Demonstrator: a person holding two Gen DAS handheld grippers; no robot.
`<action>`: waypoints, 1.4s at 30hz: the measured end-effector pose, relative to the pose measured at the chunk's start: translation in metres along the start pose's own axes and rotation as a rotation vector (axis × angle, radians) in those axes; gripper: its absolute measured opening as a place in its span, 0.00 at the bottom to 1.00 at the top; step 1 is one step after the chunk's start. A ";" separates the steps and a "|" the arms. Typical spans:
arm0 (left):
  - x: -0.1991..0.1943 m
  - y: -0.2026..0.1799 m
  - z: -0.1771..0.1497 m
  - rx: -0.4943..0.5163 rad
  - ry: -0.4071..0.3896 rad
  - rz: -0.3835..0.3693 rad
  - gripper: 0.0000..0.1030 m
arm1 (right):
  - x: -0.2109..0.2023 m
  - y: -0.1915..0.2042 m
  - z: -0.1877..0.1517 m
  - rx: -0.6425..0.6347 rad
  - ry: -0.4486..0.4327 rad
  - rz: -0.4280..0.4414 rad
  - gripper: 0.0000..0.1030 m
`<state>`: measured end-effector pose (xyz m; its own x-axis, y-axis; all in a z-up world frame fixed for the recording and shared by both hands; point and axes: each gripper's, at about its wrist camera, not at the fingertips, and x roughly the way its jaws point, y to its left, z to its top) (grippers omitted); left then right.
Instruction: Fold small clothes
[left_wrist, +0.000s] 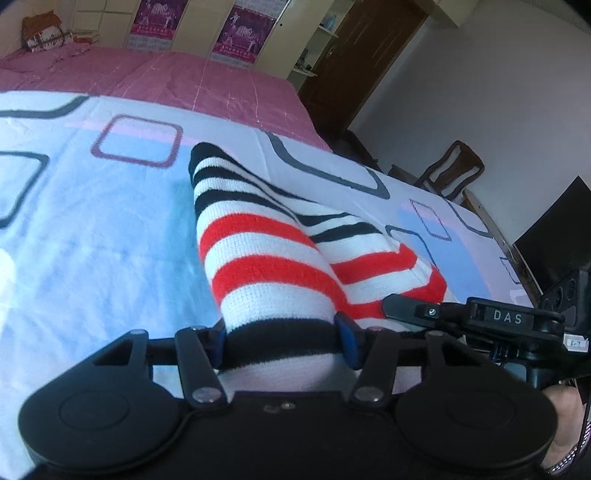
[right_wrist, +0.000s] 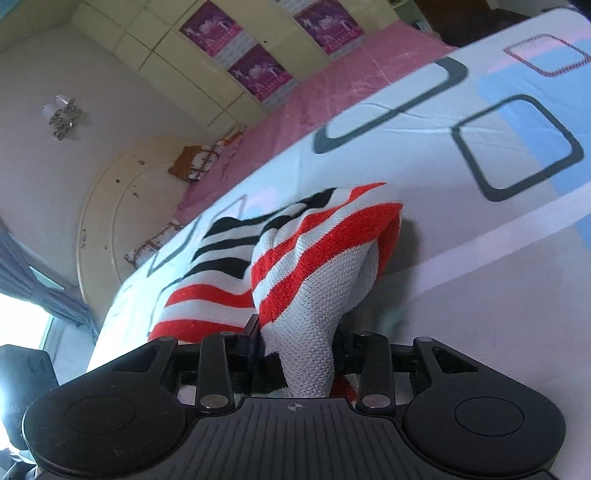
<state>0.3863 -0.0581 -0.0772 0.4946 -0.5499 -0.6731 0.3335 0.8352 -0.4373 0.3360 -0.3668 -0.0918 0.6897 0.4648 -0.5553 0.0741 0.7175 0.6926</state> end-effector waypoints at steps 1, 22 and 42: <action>-0.008 0.003 0.000 0.003 -0.003 0.004 0.52 | 0.003 0.006 -0.003 -0.001 0.000 0.005 0.36; -0.185 0.207 0.012 0.052 -0.065 0.044 0.52 | 0.142 0.232 -0.119 -0.042 -0.022 0.050 0.36; -0.188 0.337 -0.008 -0.019 -0.091 0.094 0.65 | 0.237 0.268 -0.153 -0.119 0.064 -0.014 0.39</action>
<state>0.3991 0.3272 -0.1031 0.5941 -0.4673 -0.6547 0.2679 0.8824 -0.3867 0.4086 0.0150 -0.1082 0.6415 0.4837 -0.5953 -0.0051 0.7788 0.6273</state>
